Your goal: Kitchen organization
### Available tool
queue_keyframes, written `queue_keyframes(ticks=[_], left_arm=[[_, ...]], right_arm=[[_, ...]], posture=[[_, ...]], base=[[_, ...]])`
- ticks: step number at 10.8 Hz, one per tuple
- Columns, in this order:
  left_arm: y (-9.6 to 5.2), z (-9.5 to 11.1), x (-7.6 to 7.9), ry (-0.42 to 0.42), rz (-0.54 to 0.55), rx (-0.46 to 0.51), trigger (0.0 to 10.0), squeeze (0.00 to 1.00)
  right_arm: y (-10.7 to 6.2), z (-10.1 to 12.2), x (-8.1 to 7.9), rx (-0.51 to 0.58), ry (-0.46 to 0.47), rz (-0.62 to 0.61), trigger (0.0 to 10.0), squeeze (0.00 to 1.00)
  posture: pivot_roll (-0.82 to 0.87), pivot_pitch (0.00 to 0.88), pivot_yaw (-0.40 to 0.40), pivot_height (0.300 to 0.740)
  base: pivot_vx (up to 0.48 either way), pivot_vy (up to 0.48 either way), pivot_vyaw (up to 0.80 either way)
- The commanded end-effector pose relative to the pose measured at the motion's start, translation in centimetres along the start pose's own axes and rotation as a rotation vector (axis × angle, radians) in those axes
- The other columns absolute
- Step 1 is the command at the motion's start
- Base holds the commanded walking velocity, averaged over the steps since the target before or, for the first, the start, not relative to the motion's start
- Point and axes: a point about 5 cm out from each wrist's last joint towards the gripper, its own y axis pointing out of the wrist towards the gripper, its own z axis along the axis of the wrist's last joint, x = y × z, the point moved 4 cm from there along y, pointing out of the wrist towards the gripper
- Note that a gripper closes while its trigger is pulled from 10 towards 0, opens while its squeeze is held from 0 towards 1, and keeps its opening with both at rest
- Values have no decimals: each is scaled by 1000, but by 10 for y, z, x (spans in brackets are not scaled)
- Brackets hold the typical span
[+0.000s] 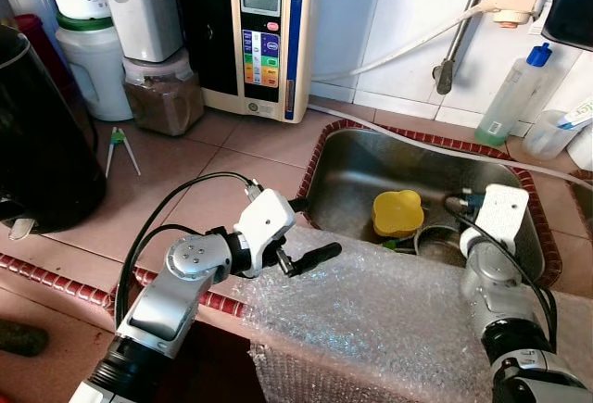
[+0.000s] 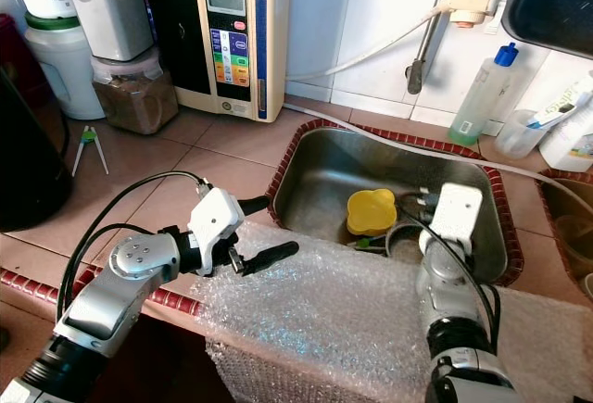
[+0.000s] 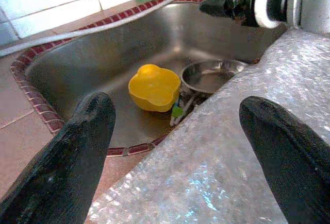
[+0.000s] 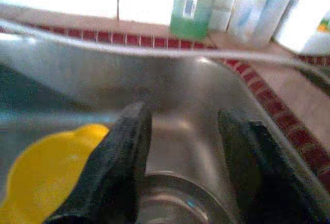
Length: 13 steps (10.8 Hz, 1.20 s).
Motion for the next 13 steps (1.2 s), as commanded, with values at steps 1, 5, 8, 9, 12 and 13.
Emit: queue_keyframes(ticks=[1, 5, 8, 9, 12, 13], left_arm=[[1, 6, -8, 24, 44, 19, 10000, 1000], [-18, 36, -68, 85, 512, 179, 10000, 1000], [-65, 44, -105, 111, 866, 251, 10000, 1000], [-74, 45, -108, 116, 915, 257, 10000, 1000], [-92, 22, -94, 194, 961, 195, 10000, 1000], [-100, 10, -87, 208, 966, 155, 10000, 1000]], right_arm=[[4, 19, -2, 73, -19, 14, 10000, 1000], [-24, 59, -37, 360, -147, 216, 10000, 1000], [-49, 96, -42, 555, -207, 313, 10000, 1000], [-54, 99, -39, 561, -191, 311, 10000, 1000], [-73, 79, -27, 495, -208, 343, 10000, 1000], [-79, 76, -25, 471, -201, 362, 10000, 1000]], posture=[[169, 0, -38, 740], [178, 0, -56, 740], [181, 0, -59, 740], [183, 0, -60, 740], [174, 0, -71, 740], [179, 0, -74, 740]], base=[[0, 0, 0], [0, 0, 0], [0, 0, 0], [0, 0, 0], [0, 0, 0], [0, 0, 0]])
